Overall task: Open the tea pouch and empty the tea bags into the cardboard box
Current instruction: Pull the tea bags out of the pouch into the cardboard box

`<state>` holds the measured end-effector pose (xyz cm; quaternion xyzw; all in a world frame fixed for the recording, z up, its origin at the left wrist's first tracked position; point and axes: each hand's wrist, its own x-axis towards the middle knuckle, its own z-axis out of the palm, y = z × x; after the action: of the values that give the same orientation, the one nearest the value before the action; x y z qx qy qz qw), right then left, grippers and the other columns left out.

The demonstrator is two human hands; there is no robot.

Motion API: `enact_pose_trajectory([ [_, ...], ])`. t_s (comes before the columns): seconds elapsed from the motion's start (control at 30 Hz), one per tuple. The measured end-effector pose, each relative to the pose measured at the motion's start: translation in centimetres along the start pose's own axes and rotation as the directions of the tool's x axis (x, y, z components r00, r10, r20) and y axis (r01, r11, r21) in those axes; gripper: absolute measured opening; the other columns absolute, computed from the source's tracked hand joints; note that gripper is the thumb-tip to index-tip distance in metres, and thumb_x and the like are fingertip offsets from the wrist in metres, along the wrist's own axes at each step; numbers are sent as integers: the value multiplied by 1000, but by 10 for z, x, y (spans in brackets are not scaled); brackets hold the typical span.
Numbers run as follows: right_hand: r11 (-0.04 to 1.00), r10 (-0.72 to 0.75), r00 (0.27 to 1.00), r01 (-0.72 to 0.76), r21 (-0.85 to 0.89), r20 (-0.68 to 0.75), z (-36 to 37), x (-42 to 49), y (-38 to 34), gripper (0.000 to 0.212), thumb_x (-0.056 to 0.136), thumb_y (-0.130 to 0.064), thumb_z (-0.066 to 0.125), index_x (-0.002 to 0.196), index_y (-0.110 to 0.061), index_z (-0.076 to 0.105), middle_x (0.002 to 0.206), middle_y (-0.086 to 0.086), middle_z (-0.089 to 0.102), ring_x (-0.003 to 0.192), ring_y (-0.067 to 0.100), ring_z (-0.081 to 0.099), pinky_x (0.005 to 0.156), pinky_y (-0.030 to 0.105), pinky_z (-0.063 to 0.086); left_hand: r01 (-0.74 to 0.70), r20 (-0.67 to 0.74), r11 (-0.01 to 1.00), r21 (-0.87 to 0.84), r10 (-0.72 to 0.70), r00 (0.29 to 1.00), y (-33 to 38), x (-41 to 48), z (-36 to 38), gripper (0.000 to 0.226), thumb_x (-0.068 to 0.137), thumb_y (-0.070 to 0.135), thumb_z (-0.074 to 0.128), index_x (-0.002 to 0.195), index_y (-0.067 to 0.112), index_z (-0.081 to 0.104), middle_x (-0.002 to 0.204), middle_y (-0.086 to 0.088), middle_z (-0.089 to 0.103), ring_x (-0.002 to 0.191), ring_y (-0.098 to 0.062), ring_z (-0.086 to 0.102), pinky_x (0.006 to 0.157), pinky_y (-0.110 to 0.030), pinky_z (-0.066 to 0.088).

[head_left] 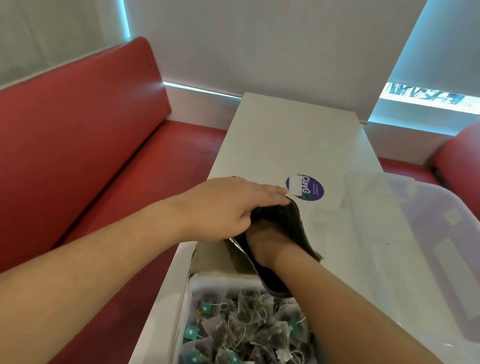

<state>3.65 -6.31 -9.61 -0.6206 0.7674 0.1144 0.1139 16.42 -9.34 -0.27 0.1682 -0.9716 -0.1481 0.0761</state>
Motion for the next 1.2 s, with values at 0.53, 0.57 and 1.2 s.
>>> enact_pose_trajectory([
  [0.53,717,-144,788,501,485,-599,13,-192,18,20,84,-11,67,99,-24,70,104,-16,61,97,-3,56,85,13,49,29,-34,998,61,-27,999,3,2,11,66,86,4,44,143,37,35,152,20,30,132,-13,42,102,-26,34],
  [0.57,732,-155,787,497,466,-597,21,-190,11,23,85,-11,65,104,-24,70,108,-13,61,100,-3,54,88,15,48,33,-36,997,63,-30,999,3,1,11,66,86,4,44,143,36,36,152,20,31,132,-13,42,100,-24,34],
  [1.2,974,-75,983,109,201,-170,-24,-55,-1,48,92,-11,52,139,-14,41,134,11,50,115,27,53,101,37,42,-12,-91,1000,2,12,996,-5,-9,-1,61,87,1,45,139,34,45,147,19,39,134,2,36,107,-15,26],
])
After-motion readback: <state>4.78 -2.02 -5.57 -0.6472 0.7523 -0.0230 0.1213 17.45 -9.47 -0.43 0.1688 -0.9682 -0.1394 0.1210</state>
